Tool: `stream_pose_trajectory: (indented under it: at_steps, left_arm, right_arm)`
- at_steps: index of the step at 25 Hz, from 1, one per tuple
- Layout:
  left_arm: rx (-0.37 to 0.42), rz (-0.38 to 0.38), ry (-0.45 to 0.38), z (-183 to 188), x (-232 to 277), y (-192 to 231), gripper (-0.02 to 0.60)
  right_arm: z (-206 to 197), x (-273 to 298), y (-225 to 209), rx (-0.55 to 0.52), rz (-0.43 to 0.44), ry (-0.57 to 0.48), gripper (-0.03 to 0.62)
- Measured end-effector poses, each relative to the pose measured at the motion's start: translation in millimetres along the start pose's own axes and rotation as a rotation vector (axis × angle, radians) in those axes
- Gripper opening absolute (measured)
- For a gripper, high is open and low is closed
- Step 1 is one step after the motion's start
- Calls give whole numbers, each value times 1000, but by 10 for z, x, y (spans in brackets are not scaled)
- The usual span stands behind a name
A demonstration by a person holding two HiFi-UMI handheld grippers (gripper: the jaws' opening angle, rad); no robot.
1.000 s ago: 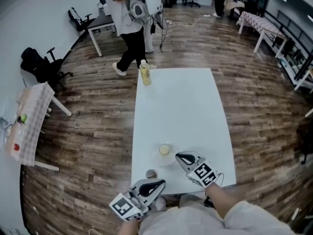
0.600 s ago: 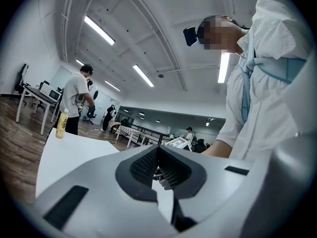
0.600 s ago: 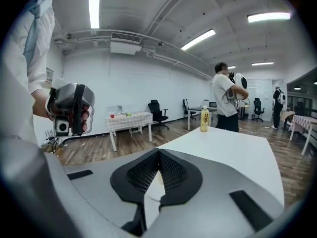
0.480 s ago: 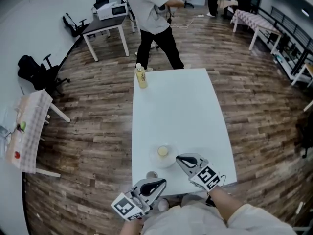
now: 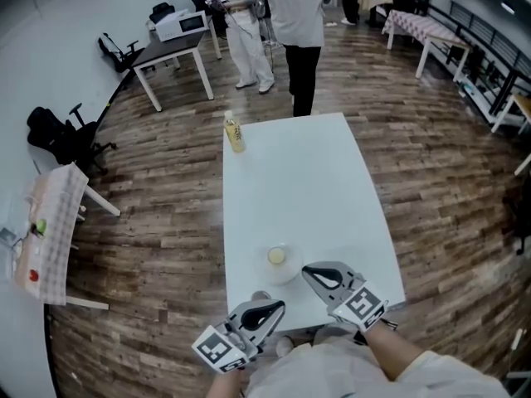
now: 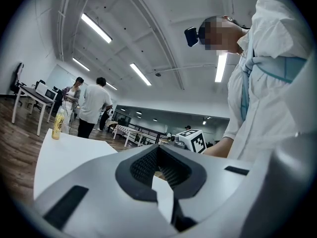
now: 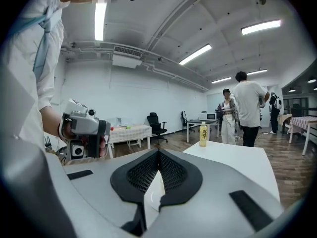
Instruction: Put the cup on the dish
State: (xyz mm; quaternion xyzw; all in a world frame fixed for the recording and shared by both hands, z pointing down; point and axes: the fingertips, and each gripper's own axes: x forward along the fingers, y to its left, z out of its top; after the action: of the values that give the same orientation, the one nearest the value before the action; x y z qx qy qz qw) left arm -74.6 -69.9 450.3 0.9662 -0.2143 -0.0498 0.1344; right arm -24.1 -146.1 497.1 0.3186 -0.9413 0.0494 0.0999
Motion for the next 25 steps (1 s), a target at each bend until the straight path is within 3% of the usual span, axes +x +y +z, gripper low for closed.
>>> stream_pose_trajectory:
  at_steps: [9, 25]
  left_arm:
    - [5, -23, -1, 14, 57, -49, 2]
    - [27, -41, -19, 96, -9, -147, 2]
  right_arm:
    - [250, -211, 149, 0, 12, -89, 31]
    - [433, -390, 626, 36, 95, -121, 31]
